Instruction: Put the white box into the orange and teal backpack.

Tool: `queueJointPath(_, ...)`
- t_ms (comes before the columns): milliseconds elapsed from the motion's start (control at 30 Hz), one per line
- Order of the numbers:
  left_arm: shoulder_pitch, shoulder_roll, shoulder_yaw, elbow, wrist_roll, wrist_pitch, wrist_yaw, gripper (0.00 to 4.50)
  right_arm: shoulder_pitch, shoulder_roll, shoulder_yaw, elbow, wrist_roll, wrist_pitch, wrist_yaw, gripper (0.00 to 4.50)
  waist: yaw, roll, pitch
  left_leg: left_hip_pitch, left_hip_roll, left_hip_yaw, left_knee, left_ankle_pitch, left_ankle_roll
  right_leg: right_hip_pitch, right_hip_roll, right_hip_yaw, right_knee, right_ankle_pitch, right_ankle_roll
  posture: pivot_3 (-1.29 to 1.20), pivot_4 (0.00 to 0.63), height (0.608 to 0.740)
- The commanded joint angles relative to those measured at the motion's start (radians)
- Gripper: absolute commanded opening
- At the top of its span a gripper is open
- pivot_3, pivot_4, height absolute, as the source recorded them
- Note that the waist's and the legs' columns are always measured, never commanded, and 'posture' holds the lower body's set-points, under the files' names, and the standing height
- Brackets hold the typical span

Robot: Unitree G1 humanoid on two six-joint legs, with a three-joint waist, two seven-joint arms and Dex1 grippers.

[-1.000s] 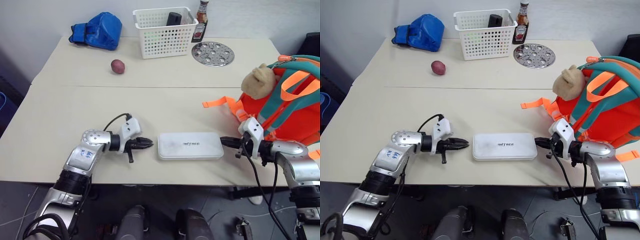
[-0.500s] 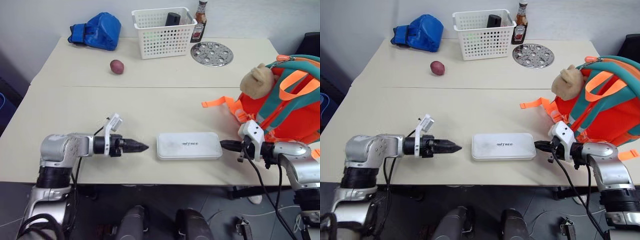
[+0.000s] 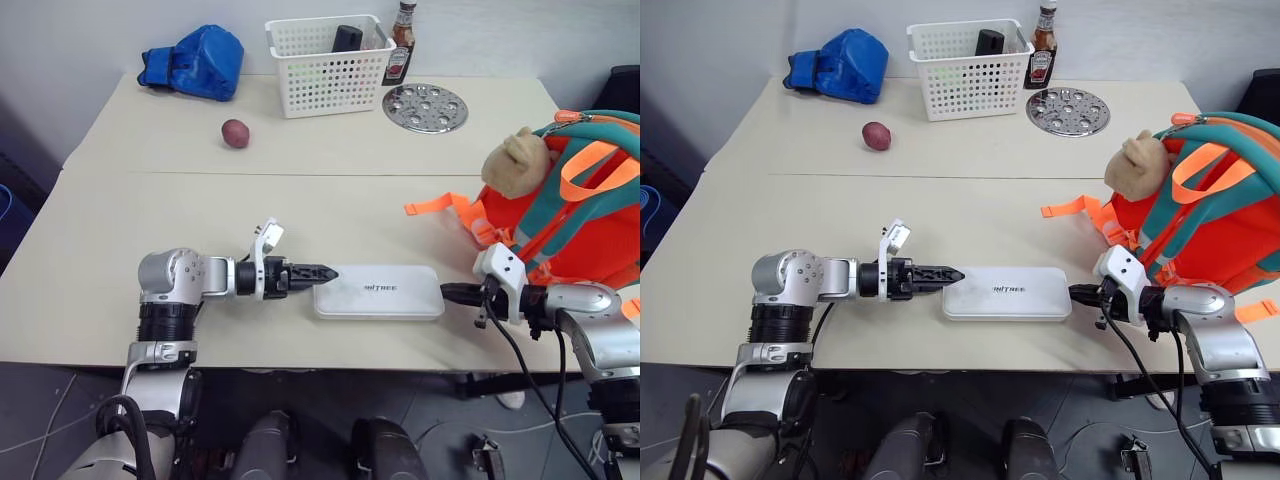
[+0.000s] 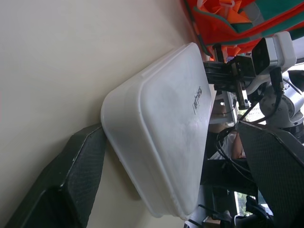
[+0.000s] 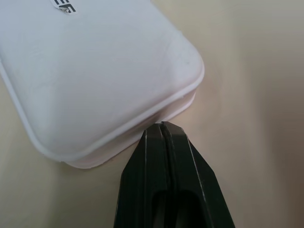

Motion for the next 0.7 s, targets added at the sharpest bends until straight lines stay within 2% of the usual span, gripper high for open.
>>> queueJointPath(33, -0.076, -0.058, -0.058, 0.073, -0.022, -0.032, -0.038, 4.49, -0.004, 0.018, 0.013, -0.044, 0.022, -0.015, 0.008, 0.0, 0.005, 0.0, 0.0, 0.0, 0.0, 0.0, 0.0, 0.0, 0.0, 0.0, 0.0, 0.0, 0.0, 0.0, 0.0, 0.0, 0.15, 0.74)
queueJointPath(167, -0.115, -0.048, -0.101, 0.114, -0.023, -0.049, -0.071, 4.49, 0.009, 0.027, 0.009, -0.056, 0.02, -0.014, -0.004, 0.0, 0.004, 0.0, 0.0, 0.0, 0.0, 0.0, 0.001, 0.0, 0.0, 0.0, 0.0, 0.0, 0.0, 0.0, 0.0, 0.0, 0.15, 0.74)
queueJointPath(300, -0.106, 0.002, -0.118, 0.092, -0.017, -0.051, -0.082, 4.49, 0.018, 0.034, 0.003, -0.069, 0.021, -0.007, -0.016, 0.0, 0.002, 0.0, 0.0, 0.0, 0.0, 0.0, 0.0, 0.0, 0.0, 0.0, 0.0, 0.0, 0.0, 0.0, 0.0, 0.0, 0.15, 0.74)
queueJointPath(533, -0.037, 0.217, -0.157, -0.013, -0.029, -0.028, -0.158, 4.49, 0.045, 0.035, -0.005, -0.089, 0.021, -0.004, -0.026, 0.0, -0.021, 0.0, 0.0, 0.0, 0.001, 0.0, -0.003, 0.0, -0.003, -0.002, 0.001, 0.001, 0.0, 0.0, 0.0, 0.0, 0.15, 0.74)
queueJointPath(700, -0.005, 0.261, -0.243, -0.081, -0.019, -0.043, -0.177, 4.49, 0.051, 0.032, -0.007, -0.092, 0.025, -0.006, -0.032, 0.0, -0.02, 0.0, 0.0, 0.0, 0.001, 0.0, -0.003, 0.0, -0.003, -0.001, 0.001, 0.001, 0.0, 0.0, 0.0, 0.0, 0.15, 0.74)
